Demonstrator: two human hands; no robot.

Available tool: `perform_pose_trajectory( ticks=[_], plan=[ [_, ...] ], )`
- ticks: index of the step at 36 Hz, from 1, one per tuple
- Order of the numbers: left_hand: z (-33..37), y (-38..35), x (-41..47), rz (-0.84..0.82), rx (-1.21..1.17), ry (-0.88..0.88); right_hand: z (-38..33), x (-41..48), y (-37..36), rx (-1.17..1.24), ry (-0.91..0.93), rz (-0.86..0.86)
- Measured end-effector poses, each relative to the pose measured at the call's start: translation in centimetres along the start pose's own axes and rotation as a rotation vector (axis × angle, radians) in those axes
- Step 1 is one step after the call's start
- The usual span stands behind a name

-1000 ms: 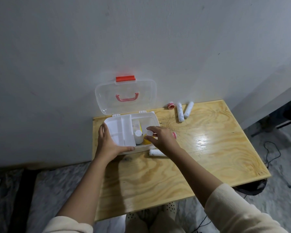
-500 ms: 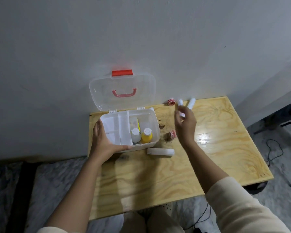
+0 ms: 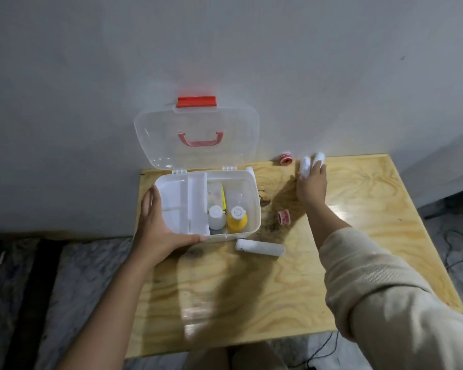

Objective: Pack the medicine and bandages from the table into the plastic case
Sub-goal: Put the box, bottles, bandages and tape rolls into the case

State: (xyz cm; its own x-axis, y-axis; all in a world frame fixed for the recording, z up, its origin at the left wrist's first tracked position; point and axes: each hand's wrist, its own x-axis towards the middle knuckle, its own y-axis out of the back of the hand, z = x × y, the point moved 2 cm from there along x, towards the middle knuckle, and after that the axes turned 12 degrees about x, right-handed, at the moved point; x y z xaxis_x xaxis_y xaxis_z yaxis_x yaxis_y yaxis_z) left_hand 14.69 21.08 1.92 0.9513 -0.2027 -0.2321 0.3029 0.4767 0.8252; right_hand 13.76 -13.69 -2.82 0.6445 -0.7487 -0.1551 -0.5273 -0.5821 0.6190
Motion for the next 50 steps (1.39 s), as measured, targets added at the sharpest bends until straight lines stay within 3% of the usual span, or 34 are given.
perform_pose_trajectory(
  ticks=[5,9,13,18,22,29,50],
  plan=[
    [0.4,0.3,-0.1,0.006,-0.04,-0.016,0.9,-2.1,0.1,-0.037,0.027,0.05],
    [0.5,0.5,-0.2,-0.005,-0.035,-0.008,1.6,-4.2,0.5,-0.221,0.084,0.076],
    [0.4,0.6,-0.4,-0.016,-0.031,0.001,2.1,-6.1,0.7,-0.197,0.104,0.039],
    [0.6,0.8,-0.4,-0.045,-0.03,0.02,0.3,-8.9,2.0,0.183,0.026,0.083],
    [0.7,1.1,-0.6,-0.062,-0.017,0.016,-2.6,-11.1,2.9,0.504,0.076,0.087],
    [0.8,1.2,-0.7,-0.058,-0.039,-0.004,-8.2,-12.7,2.4,0.83,0.217,-0.202],
    [0.7,1.1,-0.5,-0.041,-0.042,-0.032,-10.0,-11.8,-0.8,0.3,0.364,-0.501]
  ],
)
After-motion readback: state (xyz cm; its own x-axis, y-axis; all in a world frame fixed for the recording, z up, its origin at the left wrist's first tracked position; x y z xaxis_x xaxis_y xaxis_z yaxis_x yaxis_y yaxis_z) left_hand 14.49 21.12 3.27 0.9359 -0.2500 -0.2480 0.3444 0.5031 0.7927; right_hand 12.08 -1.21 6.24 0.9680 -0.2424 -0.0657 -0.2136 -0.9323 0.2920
